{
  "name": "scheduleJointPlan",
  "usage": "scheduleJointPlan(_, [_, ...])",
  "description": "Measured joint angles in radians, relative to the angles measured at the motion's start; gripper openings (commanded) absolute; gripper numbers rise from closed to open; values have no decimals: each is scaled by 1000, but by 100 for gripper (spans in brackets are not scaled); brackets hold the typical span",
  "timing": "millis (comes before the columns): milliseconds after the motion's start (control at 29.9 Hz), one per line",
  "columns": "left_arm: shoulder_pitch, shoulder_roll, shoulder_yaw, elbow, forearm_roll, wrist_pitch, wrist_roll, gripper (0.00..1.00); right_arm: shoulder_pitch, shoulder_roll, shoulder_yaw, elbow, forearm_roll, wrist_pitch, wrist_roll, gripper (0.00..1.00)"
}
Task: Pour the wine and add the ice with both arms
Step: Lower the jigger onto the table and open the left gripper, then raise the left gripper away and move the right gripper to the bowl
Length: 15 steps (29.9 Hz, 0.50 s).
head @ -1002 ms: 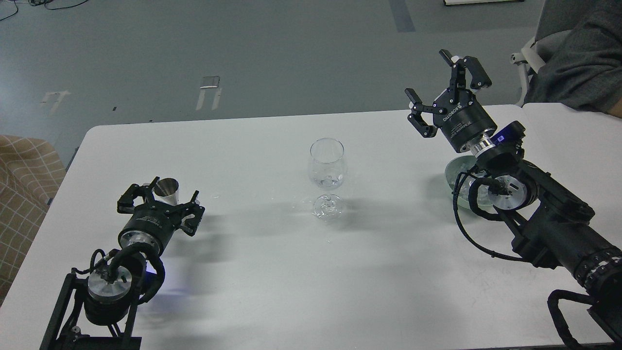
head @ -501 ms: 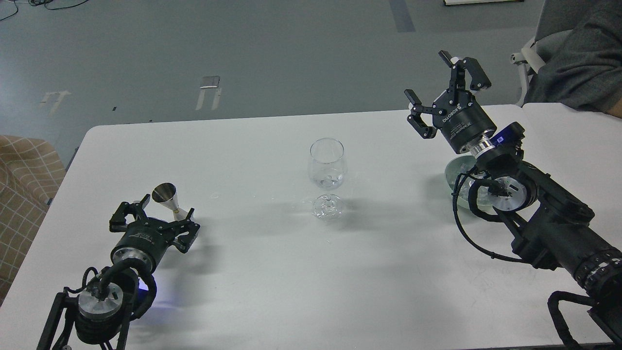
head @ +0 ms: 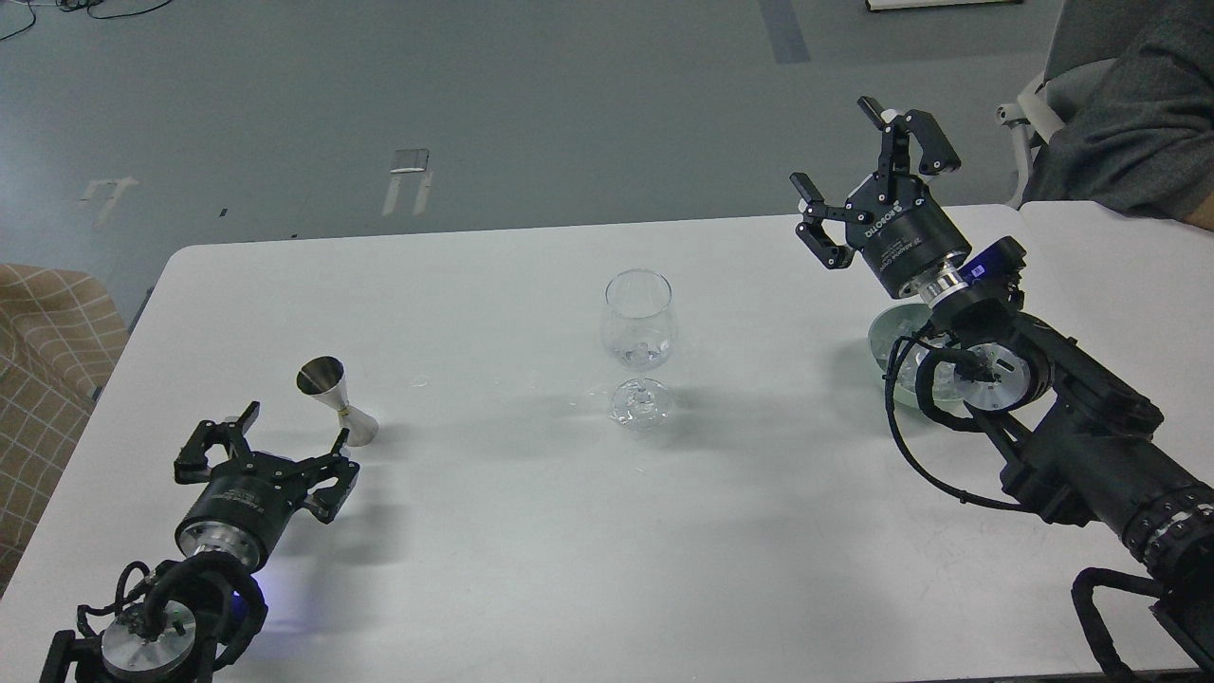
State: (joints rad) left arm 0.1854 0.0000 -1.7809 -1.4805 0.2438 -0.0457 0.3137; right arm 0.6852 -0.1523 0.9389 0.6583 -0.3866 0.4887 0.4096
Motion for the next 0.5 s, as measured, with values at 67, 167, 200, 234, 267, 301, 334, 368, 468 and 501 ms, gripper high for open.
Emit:
scheduleJointPlan(67, [3,0,-43,-2,0,-58,-6,98,0,-2,0,1,0,0,0,100])
scheduleJointPlan(167, [3,18,-76,-3,8,-122,-16,98,0,-4,0,2,0,0,0,100])
scheduleJointPlan(200, [1,42,-79,-3,10,-140,-23,98,1,-7,1,5,1,0,0,100])
scheduleJointPlan(234, [-4,72,-82,-3,12,-155,-30,98,1,-10,1,9,1,0,0,100])
scheduleJointPlan(267, [-8,105,-82,-2,14,-167,-34,98,1,-13,1,14,1,0,0,100])
scheduleJointPlan(301, [-16,149,-81,-1,16,-180,-41,98,1,-18,1,18,1,0,0,100])
scheduleJointPlan(334, [-23,184,-81,1,17,-190,-45,98,1,-22,1,22,1,0,0,100])
scheduleJointPlan(368, [-33,213,-79,3,21,-198,-49,98,1,-26,1,25,1,0,0,100])
scheduleJointPlan(468, [-97,312,-76,17,66,-229,-85,98,3,-45,0,37,1,0,-1,100])
scheduleJointPlan(501, [-125,341,-74,29,94,-239,-103,98,4,-54,0,44,1,0,-2,100])
